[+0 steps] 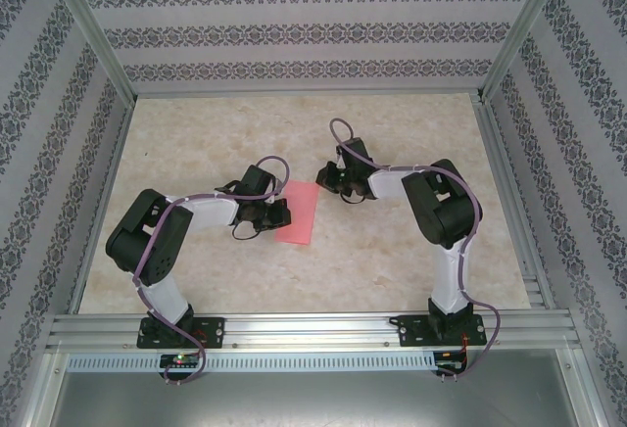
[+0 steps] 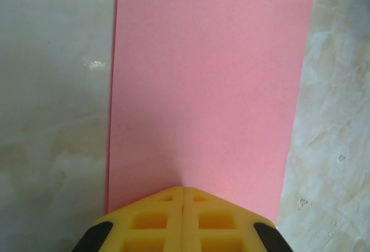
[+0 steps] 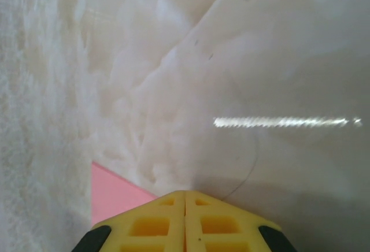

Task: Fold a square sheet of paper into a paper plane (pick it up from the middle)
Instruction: Fold the square sheet of paper in half at the center of the table, then rotate the square sheet of paper at the center of the table.

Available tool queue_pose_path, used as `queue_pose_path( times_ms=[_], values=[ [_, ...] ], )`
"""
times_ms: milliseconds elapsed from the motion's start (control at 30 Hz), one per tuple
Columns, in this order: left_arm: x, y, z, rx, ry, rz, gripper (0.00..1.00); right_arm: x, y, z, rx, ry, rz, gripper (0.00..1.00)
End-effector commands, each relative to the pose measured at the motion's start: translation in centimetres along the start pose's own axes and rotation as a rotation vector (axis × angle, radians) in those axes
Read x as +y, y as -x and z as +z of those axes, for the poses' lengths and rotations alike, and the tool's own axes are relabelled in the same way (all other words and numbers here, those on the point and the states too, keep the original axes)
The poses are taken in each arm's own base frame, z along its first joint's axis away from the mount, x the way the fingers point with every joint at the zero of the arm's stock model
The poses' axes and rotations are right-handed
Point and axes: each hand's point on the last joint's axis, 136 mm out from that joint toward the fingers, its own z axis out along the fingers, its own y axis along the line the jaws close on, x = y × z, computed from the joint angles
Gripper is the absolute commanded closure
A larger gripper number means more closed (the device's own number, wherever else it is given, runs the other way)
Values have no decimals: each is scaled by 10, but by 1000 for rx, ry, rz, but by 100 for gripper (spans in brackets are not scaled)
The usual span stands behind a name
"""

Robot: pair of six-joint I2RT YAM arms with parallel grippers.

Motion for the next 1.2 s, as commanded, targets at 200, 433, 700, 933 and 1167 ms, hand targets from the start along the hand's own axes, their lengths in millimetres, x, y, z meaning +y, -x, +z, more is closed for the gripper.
queue_pose_path(
  times_ms=[200,433,700,933,1167],
  values=[
    [48,-27,4,112,227,93,100,26,21,-45,-90,-5,-89,91],
    [21,-3,-4,83,182,231,100,57,-27,-43,71,54,-240,90],
    [-16,7,-22,6,36,143,93,53,-40,-2,177,-2,-230,90],
    [-31,0,-38,-74,-69,43,87,16,-41,2,180,-154,-163,90],
    [-53,-13,-44,-122,-138,2,80,-27,-46,-30,128,-374,-65,91]
  ],
)
